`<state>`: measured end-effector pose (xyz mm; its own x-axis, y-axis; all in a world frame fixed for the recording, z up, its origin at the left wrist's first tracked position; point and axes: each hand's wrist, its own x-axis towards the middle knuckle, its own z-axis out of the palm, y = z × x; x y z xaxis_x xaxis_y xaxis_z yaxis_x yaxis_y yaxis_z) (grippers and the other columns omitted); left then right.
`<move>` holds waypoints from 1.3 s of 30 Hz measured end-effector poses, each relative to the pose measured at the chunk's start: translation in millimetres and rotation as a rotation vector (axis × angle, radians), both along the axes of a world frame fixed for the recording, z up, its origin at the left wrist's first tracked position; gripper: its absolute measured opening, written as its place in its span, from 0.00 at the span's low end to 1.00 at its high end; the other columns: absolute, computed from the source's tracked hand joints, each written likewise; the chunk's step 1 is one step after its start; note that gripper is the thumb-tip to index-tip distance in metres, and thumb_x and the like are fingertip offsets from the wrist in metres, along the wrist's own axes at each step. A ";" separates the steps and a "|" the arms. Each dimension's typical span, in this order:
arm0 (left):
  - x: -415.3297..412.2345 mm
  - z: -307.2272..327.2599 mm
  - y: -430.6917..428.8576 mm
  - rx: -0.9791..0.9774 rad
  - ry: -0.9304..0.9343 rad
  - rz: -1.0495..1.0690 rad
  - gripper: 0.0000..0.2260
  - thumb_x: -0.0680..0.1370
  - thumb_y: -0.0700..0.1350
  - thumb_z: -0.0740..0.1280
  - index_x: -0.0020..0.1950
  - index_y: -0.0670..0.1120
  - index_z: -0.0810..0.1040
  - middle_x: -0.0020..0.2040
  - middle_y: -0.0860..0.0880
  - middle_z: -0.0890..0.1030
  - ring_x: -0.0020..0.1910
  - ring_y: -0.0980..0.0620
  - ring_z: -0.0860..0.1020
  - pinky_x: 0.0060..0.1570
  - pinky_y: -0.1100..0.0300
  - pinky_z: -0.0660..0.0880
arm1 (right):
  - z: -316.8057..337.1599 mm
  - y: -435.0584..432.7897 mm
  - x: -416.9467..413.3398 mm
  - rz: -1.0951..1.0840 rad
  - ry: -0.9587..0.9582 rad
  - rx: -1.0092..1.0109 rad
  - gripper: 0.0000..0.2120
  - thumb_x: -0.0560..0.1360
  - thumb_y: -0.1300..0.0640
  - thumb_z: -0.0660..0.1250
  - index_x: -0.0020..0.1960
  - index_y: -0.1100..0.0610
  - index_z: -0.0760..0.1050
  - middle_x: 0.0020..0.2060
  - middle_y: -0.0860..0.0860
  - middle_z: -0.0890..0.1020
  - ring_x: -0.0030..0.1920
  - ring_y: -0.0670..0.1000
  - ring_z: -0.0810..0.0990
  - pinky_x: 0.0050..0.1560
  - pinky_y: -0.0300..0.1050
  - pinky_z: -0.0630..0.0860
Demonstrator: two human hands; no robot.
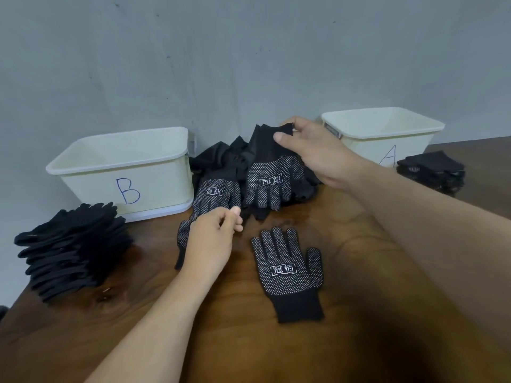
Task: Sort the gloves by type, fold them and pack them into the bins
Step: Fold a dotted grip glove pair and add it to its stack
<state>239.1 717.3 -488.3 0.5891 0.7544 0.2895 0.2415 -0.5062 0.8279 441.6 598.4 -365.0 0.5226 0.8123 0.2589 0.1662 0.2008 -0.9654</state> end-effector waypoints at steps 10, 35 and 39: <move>-0.6 2.8 -1.8 0.080 0.114 0.007 0.32 0.87 0.60 0.58 0.31 0.40 0.73 0.28 0.45 0.78 0.34 0.44 0.78 0.44 0.48 0.74 | -45.1 -27.6 -15.7 0.060 -0.043 -0.032 0.05 0.85 0.65 0.66 0.57 0.57 0.78 0.53 0.54 0.88 0.56 0.52 0.86 0.61 0.46 0.80; -0.7 -3.2 -23.0 0.283 0.195 -0.113 0.11 0.84 0.56 0.65 0.43 0.55 0.75 0.41 0.57 0.79 0.45 0.57 0.77 0.53 0.45 0.76 | -104.3 -107.0 -25.5 0.379 -0.587 -0.350 0.20 0.75 0.71 0.76 0.63 0.54 0.87 0.64 0.43 0.85 0.67 0.45 0.82 0.70 0.48 0.78; -1.6 -3.2 -31.3 0.290 0.301 -0.193 0.07 0.80 0.50 0.70 0.55 0.59 0.75 0.47 0.63 0.79 0.48 0.64 0.76 0.60 0.45 0.77 | -105.3 -105.3 -12.4 0.383 -0.691 -0.351 0.21 0.74 0.67 0.77 0.65 0.53 0.85 0.64 0.42 0.85 0.66 0.43 0.83 0.67 0.49 0.80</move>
